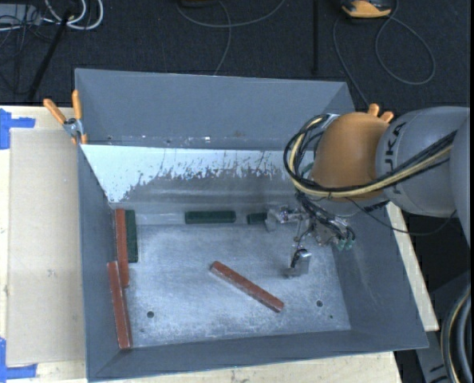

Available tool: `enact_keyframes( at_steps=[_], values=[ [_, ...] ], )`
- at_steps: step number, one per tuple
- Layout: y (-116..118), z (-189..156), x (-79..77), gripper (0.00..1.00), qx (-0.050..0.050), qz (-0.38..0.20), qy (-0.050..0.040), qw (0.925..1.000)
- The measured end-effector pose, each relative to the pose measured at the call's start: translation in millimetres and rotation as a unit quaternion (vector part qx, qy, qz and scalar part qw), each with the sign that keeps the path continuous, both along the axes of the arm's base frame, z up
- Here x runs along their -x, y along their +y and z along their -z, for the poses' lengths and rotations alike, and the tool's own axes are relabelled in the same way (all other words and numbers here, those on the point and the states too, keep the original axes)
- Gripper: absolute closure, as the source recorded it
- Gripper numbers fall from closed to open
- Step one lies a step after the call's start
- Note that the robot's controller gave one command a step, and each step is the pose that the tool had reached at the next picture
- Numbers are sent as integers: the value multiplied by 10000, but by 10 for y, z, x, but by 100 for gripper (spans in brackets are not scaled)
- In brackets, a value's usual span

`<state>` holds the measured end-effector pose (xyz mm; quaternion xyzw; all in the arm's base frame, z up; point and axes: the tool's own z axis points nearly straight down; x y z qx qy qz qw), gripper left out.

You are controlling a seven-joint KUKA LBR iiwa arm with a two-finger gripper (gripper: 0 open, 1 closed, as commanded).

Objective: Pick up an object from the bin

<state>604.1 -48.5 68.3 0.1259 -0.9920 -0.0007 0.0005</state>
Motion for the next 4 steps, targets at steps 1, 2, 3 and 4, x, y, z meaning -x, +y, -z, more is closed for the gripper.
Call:
enact_keyframes(
  at_steps=[1,2,3,4],
  values=[
    [645,-325,711,0,-7,323,22,9995],
    [529,-350,844,0,6,777,11,9970],
    [569,-2,1001,0,12,1896,21,9819],
    [573,4,1001,0,10,1878,7,9822]
  ],
)
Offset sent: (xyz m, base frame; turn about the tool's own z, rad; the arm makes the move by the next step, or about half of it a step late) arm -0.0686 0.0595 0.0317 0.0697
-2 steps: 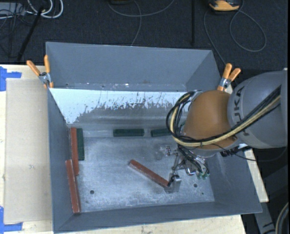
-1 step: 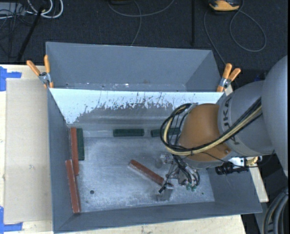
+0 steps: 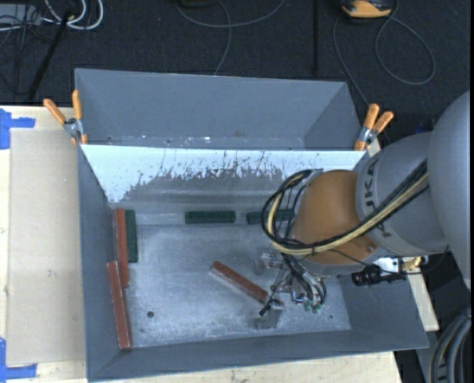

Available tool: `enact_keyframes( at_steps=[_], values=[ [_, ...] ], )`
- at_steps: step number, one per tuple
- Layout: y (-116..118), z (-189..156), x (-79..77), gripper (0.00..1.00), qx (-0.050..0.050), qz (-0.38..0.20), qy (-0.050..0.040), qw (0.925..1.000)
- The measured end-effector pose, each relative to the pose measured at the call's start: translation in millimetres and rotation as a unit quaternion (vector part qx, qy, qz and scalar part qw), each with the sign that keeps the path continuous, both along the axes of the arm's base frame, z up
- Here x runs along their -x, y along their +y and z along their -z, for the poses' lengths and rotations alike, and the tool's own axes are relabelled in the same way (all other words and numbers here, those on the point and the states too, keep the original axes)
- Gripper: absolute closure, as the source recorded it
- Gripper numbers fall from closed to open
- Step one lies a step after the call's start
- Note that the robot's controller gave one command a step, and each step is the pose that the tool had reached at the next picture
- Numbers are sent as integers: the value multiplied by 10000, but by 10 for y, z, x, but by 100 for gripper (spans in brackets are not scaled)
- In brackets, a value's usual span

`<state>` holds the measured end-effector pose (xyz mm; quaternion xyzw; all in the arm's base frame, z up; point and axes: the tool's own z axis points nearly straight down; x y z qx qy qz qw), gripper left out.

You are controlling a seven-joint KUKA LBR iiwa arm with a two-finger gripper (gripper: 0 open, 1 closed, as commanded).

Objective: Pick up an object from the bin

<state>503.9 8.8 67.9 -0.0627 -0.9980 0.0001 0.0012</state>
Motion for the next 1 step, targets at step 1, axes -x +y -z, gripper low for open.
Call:
enact_keyframes(
  at_steps=[1],
  values=[
    [1,-2,-1,100,1,-7,-3,10000]
  ],
)
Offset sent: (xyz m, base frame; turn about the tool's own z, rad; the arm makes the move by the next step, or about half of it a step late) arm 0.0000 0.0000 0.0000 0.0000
